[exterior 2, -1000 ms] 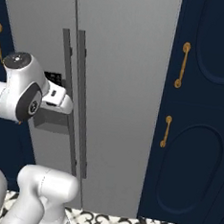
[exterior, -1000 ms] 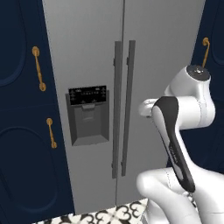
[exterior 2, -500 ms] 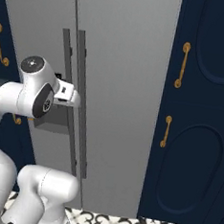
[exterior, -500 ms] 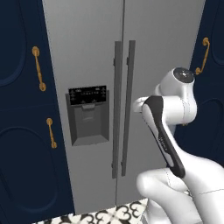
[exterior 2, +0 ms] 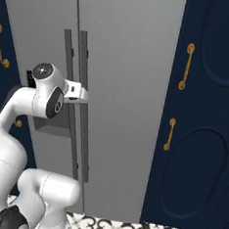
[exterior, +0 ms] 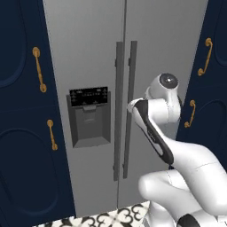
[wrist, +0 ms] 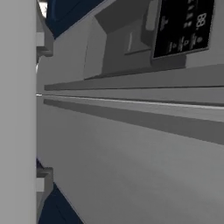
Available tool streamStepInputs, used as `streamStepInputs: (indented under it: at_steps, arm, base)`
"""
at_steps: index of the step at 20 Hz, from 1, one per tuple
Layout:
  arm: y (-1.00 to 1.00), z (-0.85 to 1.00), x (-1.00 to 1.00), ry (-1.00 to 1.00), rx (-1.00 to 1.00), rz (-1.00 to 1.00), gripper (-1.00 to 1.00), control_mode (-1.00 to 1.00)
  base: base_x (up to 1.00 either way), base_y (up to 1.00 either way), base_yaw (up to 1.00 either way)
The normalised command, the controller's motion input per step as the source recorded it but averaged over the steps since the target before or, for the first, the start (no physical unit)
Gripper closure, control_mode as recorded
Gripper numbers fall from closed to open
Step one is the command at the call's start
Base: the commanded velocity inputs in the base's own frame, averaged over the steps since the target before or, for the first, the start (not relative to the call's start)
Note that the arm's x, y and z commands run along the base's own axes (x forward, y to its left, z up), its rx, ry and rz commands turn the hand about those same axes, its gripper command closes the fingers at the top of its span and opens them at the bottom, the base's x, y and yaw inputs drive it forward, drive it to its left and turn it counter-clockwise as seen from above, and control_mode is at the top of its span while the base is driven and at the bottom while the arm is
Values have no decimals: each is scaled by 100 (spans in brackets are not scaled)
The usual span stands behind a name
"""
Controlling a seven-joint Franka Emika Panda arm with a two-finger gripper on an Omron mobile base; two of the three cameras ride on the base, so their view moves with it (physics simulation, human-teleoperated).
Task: Grab a lemon wedge from the fridge and one ice cube from the ice bowl, and put them in the glass of lemonade.
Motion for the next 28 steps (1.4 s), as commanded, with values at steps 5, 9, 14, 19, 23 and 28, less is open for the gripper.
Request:
streamStepInputs:
  at_steps: [5,9,14,19,23,28]
  arm:
    - [0,-1,80,1,2,0,-100,-100]
    - [1,0,78,3,0,-3,-100,-100]
    - [11,-28,43,3,0,-1,-100,-100]
    - [0,-16,51,0,9,-1,-100,-100]
    - [0,0,34,0,2,-1,-100,-100]
    - [0,-5,18,0,0,0,-100,-100]
  base:
    - [0,0,0]
    - [0,0,0]
    - [0,0,0]
    - [0,0,0]
    - [0,0,0]
    - [0,0,0]
